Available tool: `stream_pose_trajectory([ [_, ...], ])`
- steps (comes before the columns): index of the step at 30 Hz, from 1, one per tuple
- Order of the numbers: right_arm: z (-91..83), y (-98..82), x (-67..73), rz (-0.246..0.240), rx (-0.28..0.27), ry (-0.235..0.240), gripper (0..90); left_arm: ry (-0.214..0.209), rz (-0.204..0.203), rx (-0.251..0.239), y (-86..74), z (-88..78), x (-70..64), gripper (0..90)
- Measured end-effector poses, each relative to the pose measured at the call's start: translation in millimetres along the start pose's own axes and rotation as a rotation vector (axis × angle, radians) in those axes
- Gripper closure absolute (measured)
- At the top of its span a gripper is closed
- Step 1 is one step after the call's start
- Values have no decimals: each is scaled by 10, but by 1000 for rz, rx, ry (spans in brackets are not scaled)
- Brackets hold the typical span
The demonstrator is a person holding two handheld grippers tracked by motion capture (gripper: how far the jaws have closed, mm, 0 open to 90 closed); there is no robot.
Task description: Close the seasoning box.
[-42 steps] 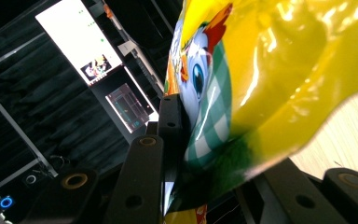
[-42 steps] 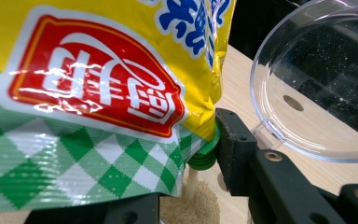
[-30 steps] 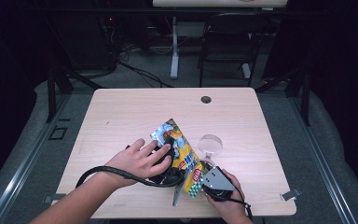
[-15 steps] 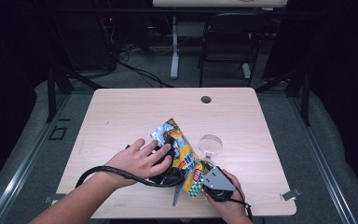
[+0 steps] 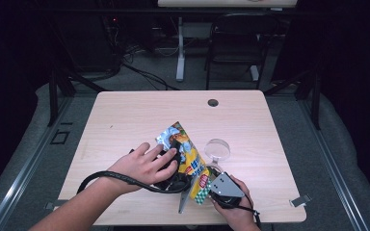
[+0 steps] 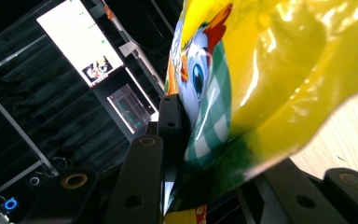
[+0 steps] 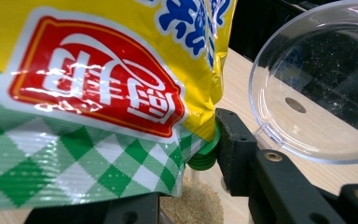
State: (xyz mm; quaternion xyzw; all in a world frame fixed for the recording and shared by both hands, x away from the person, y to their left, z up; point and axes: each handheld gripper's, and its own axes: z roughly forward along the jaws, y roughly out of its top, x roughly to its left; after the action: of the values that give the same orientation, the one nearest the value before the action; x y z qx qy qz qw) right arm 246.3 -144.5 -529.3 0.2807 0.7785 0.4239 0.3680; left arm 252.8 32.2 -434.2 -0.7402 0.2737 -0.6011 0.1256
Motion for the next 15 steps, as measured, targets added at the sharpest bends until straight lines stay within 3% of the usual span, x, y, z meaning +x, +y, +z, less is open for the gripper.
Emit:
stream_pose_trajectory([
  [15,13,-8,6,0,-1,-3,707,-27,28,11,5,1,26,766],
])
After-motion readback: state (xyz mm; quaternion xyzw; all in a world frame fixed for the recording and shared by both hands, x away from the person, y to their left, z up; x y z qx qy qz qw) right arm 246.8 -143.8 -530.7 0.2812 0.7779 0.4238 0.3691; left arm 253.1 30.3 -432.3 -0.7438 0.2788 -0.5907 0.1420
